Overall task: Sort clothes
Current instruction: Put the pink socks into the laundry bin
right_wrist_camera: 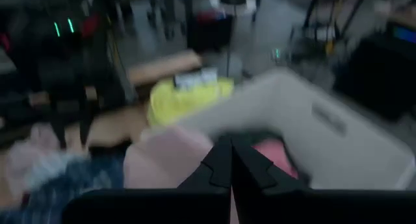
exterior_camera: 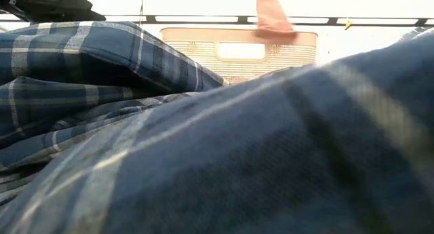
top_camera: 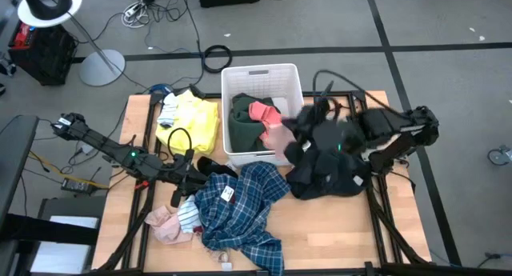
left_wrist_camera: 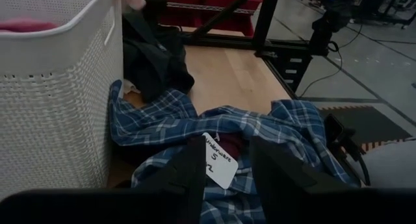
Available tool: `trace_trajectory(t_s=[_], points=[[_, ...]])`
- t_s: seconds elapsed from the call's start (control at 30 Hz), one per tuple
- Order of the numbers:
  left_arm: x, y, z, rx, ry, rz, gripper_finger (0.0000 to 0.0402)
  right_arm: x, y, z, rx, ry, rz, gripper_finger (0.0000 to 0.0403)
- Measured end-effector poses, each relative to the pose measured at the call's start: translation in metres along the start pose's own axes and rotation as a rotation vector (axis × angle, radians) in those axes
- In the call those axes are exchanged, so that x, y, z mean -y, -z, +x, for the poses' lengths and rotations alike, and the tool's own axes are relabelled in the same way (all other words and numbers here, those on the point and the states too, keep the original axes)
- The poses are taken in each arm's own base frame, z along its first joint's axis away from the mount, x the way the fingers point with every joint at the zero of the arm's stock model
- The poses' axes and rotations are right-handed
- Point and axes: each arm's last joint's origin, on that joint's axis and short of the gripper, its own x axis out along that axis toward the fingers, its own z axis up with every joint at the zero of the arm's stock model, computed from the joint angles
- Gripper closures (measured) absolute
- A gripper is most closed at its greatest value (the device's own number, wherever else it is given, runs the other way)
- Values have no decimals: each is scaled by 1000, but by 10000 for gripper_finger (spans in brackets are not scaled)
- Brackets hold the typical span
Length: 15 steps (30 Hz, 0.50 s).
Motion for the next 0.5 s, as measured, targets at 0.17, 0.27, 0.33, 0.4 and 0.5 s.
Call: trace_trajectory(t_s=[0.17,0.27,0.33,0.4,0.5], points=[[0,0,0,-5,-1,3,277,19,-29,22,137,-6,-19,403],[0,1,0,-10,-2,4,277,34,-37,34,162,17,-1,403],[0,1,0,-13,-3,4,277,44,-39,42,151,23,17,403],[0,1,0,-15,-4,5,277,50,-37,50,129,10,42,401],[0,2,0,-17,-4,5,277,53,-28,62,71,-32,61,395]])
